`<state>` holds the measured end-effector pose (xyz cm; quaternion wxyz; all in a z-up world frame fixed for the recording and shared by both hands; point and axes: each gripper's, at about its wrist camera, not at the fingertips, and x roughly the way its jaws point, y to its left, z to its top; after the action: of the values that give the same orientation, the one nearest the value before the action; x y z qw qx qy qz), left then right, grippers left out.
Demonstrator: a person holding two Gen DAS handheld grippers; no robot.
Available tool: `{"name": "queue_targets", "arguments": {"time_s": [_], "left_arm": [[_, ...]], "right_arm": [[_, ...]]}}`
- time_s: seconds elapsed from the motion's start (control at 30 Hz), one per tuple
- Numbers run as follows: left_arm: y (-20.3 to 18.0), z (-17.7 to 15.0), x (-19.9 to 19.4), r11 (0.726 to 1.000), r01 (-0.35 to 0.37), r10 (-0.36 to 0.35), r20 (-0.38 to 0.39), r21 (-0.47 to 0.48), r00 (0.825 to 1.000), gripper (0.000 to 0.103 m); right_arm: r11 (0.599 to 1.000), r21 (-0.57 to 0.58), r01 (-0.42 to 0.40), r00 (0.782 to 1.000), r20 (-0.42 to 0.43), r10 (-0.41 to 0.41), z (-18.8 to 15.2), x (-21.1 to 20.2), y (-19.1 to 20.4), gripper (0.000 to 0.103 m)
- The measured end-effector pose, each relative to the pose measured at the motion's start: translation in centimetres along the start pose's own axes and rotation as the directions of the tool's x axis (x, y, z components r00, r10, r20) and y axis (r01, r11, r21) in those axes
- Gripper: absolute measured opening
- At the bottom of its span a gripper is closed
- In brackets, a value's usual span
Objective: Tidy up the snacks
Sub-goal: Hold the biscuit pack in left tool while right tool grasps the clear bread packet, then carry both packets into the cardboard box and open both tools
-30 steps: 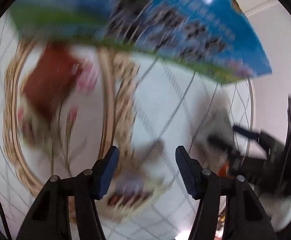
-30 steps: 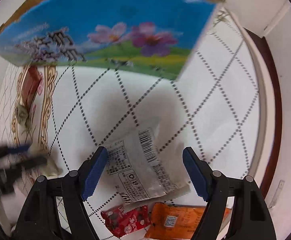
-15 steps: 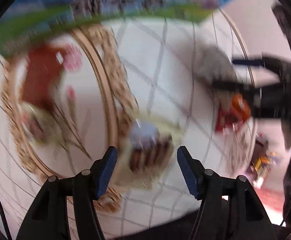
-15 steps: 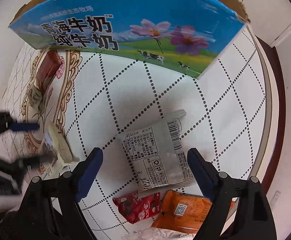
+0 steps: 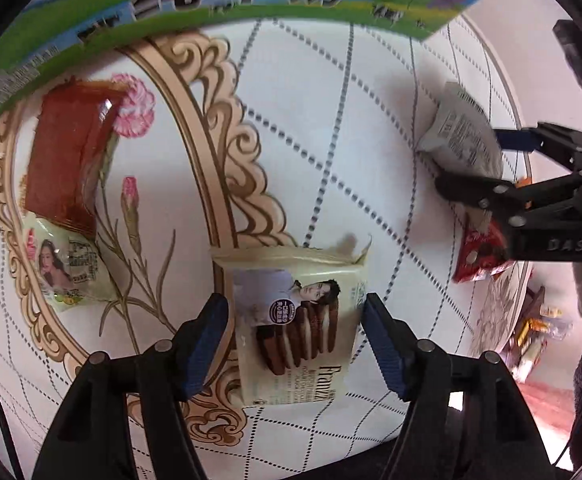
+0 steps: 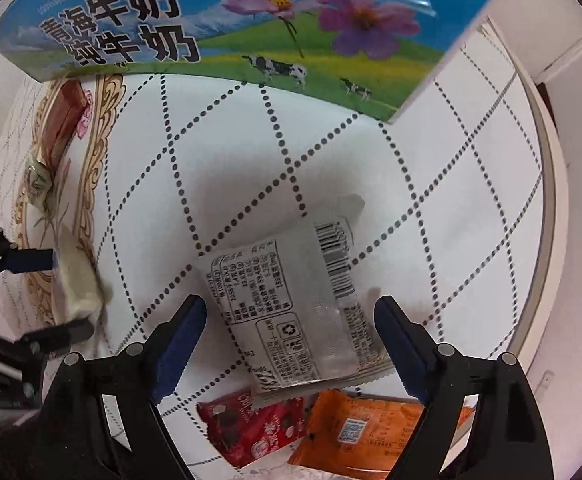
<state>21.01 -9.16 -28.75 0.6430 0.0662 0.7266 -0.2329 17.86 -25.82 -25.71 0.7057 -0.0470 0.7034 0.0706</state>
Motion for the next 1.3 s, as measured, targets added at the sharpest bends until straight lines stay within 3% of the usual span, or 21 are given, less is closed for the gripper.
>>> {"name": "queue_targets", "arguments": {"time_s": [0.1,0.2,0.27,0.4,0.5,0.57,0.8,0.9,1.17,1.3], "left_arm": [[1.4,-0.5,1.1,1.000,0.015,-0.017,-0.065,-0.020,0.998,0.067],[1.4,-0.1,0.9,0.996,0.034,-0.035,-0.011,-0.078,0.999,0.059],[3.1,-0.4,-0.7,0.990,0.063,-0.058,0.042,-0.126,0.997,0.058],[3.4,1.6,-2.7,0.972,0.115,-0.088,0.135,-0.206,0.987,0.058],[3.6,3.1,-2.7,0.955,0.147,-0.111,0.148,-0.258,0.983,0.058],[3.8,4.0,-2.1,0.947,0.151,-0.118,0.132,-0.283,0.984,0.059],[0.9,3.9,-0.7,0.973,0.089,-0.072,0.085,-0.213,0.994,0.059],[0.3,3.6,-1.0,0.975,0.069,-0.045,0.118,-0.213,0.992,0.057],[-1.4,2.4,-5.6,0.979,0.111,-0.075,0.204,-0.172,0.976,0.057],[-2.0,2.2,-10.6,0.977,0.147,-0.101,0.279,-0.151,0.955,0.057]], "right_arm": [[1.000,-0.009,0.009,1.000,0.001,-0.009,-0.3,-0.2,0.0,0.088],[1.000,-0.008,0.015,1.000,0.017,-0.015,-0.4,-0.2,0.5,0.084],[1.000,0.012,0.025,0.999,0.027,-0.025,-1.1,0.0,2.0,0.063],[0.992,0.118,-0.052,0.998,0.048,0.047,-1.1,-0.6,1.1,0.060],[0.962,0.206,-0.176,0.984,0.042,0.172,-1.2,-0.6,0.3,0.060],[0.956,0.215,-0.202,0.979,0.021,0.202,-1.2,-0.4,0.5,0.061],[0.984,0.151,-0.098,0.995,0.019,0.097,-2.4,0.6,2.7,0.064],[0.987,0.145,-0.071,0.996,0.065,0.062,-3.0,0.5,3.8,0.055],[0.979,0.150,-0.139,0.981,0.159,0.115,-3.7,-2.5,3.4,0.054],[0.962,0.150,-0.227,0.952,0.242,0.187,-3.7,-6.5,3.4,0.054]]}}
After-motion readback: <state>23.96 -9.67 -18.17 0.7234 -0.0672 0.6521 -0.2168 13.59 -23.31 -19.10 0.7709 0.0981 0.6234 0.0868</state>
